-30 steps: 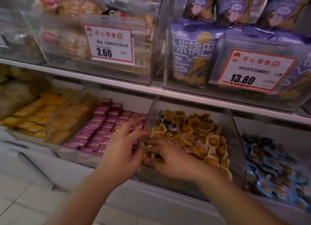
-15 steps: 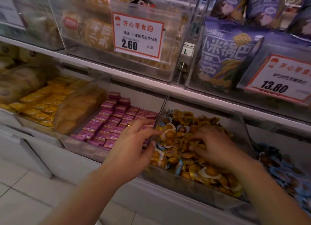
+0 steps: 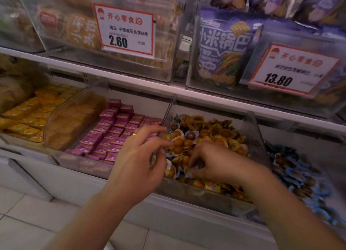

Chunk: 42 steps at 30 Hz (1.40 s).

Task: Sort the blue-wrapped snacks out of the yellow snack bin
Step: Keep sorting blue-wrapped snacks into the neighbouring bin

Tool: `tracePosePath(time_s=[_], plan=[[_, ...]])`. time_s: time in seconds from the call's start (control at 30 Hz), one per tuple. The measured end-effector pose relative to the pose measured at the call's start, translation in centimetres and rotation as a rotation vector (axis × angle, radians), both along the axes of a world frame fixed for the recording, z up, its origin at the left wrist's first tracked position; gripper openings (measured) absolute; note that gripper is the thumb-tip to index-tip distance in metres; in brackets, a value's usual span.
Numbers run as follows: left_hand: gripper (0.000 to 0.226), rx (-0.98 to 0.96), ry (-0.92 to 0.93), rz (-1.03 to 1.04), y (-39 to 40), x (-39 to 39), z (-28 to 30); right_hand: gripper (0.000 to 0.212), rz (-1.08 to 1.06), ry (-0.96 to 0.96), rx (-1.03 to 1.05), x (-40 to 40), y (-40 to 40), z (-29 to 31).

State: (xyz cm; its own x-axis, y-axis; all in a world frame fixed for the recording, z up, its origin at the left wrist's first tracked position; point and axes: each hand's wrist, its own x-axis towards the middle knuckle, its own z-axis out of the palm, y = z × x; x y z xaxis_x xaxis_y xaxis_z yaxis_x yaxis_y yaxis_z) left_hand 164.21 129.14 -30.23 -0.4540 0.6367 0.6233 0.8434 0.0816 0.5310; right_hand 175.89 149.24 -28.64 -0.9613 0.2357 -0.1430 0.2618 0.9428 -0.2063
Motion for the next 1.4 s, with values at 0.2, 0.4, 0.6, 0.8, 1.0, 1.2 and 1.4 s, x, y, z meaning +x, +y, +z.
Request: tracePosePath(time_s=[0.2, 0.4, 0.6, 0.8, 1.0, 1.2, 1.4], plan=[[0.028, -0.158, 0.059, 0.028, 0.6, 0.3, 0.0, 0.03, -0.157, 0.291, -0.086, -0.9, 0.4, 0.5], [0.049, -0.128, 0.08, 0.023, 1.8, 0.7, 1.0, 0.03, -0.113, 0.607, -0.586, -1.6, -3.1, 1.8], [0.032, 0.177, -0.205, 0.185, 0.3, -1.2, 0.9, 0.029, -0.194, 0.325, -0.652, -2.7, -2.4, 0.1], [0.03, 0.25, -0.342, 0.24, 0.0, -1.8, 0.9, 0.057, -0.021, -0.156, -0.176, -6.0, -3.4, -1.9], [0.028, 0.248, -0.39, 0.213, 0.4, -1.4, 1.0, 0.053, 0.027, -0.26, -0.277, -6.3, -2.6, -0.4], [0.025, 0.268, -0.416, 0.199, 0.0, -1.6, 1.2, 0.026, 0.051, -0.308, -0.427, -5.8, -2.0, 1.0], [0.025, 0.287, -0.431, 0.184, -0.2, -1.4, 1.4, 0.042, 0.072, -0.349, -0.495, -5.7, -1.9, 1.5]])
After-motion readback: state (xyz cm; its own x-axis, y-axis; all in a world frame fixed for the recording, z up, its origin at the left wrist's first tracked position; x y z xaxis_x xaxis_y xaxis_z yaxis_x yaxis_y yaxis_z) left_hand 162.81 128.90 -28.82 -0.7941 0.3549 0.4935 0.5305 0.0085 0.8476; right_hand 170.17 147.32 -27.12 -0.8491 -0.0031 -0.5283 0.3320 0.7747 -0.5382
